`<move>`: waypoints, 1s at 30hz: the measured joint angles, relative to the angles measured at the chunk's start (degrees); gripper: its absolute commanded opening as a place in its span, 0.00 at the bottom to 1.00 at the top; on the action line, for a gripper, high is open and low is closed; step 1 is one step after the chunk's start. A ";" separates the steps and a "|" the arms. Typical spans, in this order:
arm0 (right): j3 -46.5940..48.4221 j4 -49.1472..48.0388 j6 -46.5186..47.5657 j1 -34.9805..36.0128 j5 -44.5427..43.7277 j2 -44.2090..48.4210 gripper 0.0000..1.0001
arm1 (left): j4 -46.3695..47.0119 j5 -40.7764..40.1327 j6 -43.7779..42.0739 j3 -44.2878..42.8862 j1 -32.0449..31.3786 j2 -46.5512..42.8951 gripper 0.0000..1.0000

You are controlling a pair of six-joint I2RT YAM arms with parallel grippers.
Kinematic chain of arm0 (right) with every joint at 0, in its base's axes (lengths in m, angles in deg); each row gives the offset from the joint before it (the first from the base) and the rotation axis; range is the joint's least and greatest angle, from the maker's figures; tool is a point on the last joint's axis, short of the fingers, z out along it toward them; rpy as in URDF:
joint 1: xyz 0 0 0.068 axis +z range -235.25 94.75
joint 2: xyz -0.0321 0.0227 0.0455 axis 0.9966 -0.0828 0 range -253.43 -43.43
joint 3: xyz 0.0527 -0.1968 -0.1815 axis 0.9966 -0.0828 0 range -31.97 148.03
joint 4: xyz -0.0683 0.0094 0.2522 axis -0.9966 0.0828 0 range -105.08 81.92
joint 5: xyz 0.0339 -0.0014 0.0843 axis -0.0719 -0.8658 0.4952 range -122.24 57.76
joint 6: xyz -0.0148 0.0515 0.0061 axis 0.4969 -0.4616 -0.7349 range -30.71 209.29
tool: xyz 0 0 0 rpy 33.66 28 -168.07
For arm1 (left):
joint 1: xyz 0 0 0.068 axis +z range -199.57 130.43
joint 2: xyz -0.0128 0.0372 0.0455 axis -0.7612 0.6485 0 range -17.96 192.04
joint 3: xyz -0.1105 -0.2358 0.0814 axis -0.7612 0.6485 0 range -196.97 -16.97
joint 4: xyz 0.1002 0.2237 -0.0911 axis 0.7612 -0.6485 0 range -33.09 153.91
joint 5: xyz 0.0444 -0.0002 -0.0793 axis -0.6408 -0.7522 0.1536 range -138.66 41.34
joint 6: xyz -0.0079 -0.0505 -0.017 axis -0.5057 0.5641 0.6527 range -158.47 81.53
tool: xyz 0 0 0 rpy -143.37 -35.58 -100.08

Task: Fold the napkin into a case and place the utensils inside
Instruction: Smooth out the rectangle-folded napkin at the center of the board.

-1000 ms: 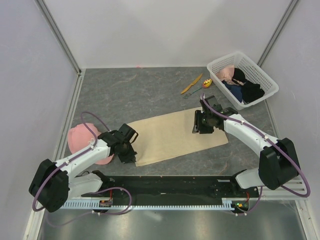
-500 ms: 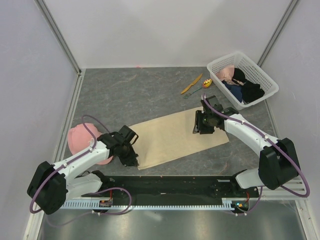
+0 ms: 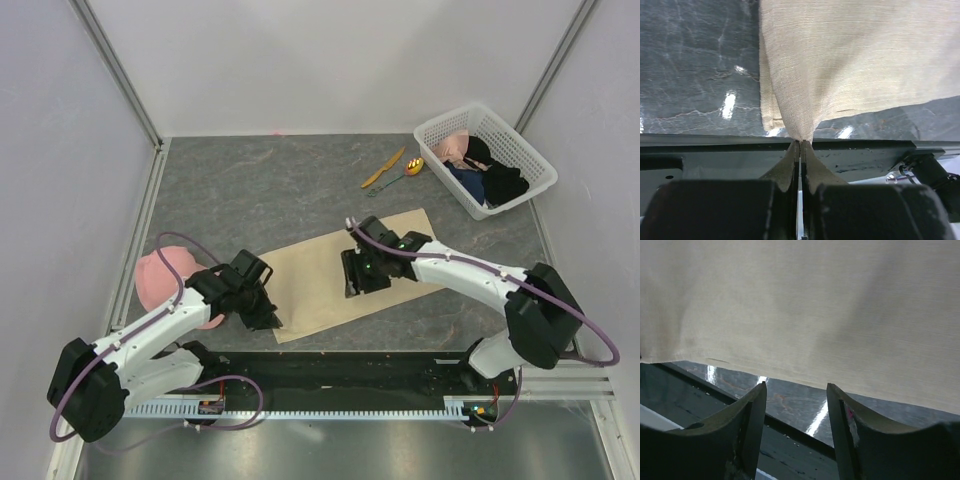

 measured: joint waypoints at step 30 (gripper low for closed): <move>-2.69 11.47 4.96 -41.88 -14.36 0.33 0.45 | 4.76 3.08 -0.04 2.69 0.00 6.19 0.02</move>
